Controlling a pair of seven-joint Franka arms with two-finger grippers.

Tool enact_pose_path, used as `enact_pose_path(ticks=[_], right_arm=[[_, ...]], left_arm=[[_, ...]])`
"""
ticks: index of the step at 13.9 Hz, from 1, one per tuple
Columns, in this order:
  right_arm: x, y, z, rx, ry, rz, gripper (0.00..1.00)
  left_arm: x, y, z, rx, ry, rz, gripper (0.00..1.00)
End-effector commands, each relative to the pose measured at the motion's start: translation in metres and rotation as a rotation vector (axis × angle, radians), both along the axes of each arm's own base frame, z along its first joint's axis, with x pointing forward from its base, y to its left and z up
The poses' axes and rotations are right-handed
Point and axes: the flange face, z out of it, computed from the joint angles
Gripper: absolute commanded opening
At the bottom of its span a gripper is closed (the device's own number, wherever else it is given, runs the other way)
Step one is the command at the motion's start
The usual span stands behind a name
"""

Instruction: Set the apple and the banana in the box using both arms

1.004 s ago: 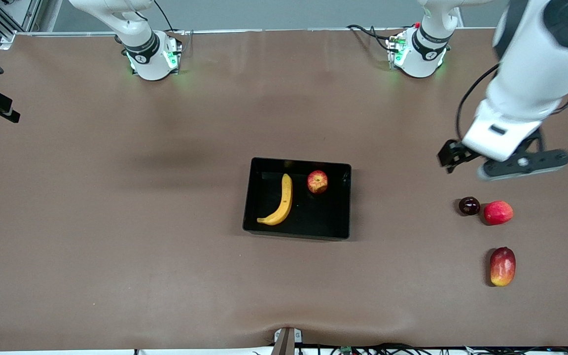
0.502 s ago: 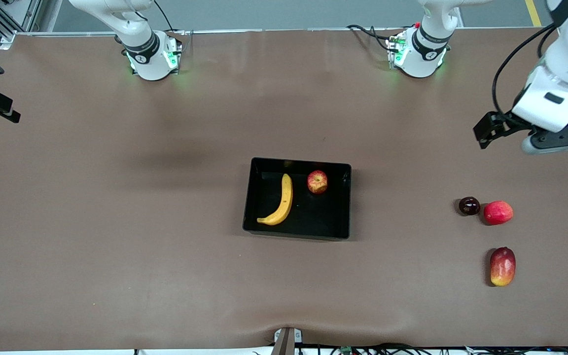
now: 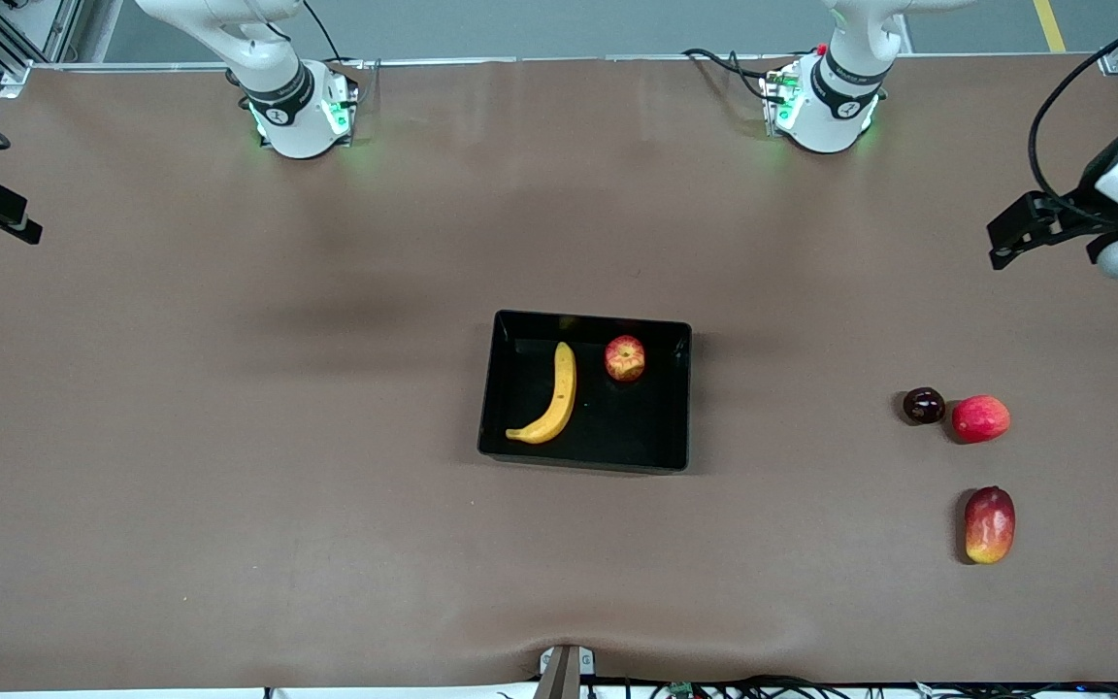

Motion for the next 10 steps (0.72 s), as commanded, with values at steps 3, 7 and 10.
enact_pose_path(ticks=[3, 7, 10], right_arm=[[0.0011, -0.0015, -0.0023, -0.01, 0.004, 0.004, 1.0], [0.0008, -0.0023, -0.0024, -0.009, 0.005, 0.002, 1.0], [0.001, -0.0024, -0.0023, -0.01, 0.004, 0.002, 1.0]], left_arm=[[-0.0182, -0.0065, 0.0055, -0.009, -0.008, -0.021, 1.0], [-0.0233, -0.0122, -0.0007, -0.054, -0.021, -0.025, 1.0], [-0.0226, -0.0138, -0.0003, -0.055, -0.021, -0.027, 1.0]])
